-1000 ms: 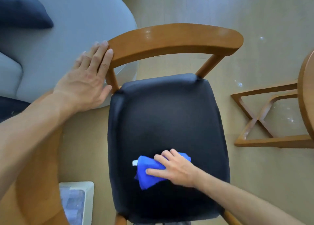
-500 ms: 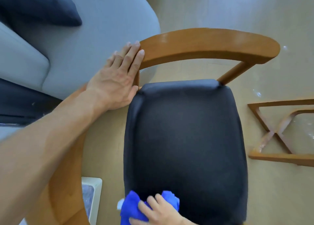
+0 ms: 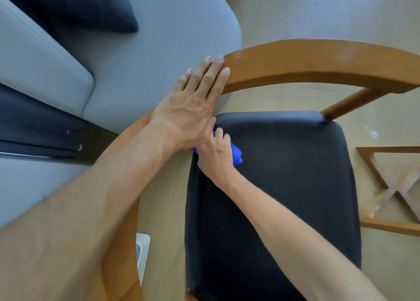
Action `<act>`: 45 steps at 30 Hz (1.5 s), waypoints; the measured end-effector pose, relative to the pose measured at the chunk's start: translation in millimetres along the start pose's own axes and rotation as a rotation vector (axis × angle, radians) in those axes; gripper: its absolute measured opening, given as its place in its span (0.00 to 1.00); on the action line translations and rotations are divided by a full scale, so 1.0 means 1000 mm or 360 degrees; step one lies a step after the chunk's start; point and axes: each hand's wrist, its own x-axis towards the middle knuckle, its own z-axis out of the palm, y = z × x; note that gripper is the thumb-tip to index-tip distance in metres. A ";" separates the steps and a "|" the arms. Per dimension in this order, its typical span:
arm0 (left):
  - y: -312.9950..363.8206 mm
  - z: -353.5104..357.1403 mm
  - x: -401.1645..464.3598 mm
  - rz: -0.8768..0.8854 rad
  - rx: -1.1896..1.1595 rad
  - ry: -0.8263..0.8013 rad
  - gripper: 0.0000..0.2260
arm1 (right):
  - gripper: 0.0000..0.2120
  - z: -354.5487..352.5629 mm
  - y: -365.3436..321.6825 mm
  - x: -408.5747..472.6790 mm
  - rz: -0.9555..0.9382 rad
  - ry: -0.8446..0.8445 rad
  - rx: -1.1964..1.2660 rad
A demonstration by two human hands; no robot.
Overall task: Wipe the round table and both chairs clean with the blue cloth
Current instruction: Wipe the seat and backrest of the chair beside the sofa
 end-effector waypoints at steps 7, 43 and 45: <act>-0.002 -0.002 0.000 0.0000 -0.0033 -0.0025 0.34 | 0.14 -0.007 -0.034 -0.212 -0.0527 -0.0471 0.0350; 0.000 -0.005 0.001 0.0012 0.0004 0.0022 0.35 | 0.25 -0.017 0.162 -0.145 0.0731 -0.0020 0.0123; 0.000 -0.007 0.000 0.0013 -0.0007 0.0024 0.34 | 0.26 -0.014 0.117 -0.199 0.0338 -0.0023 0.0236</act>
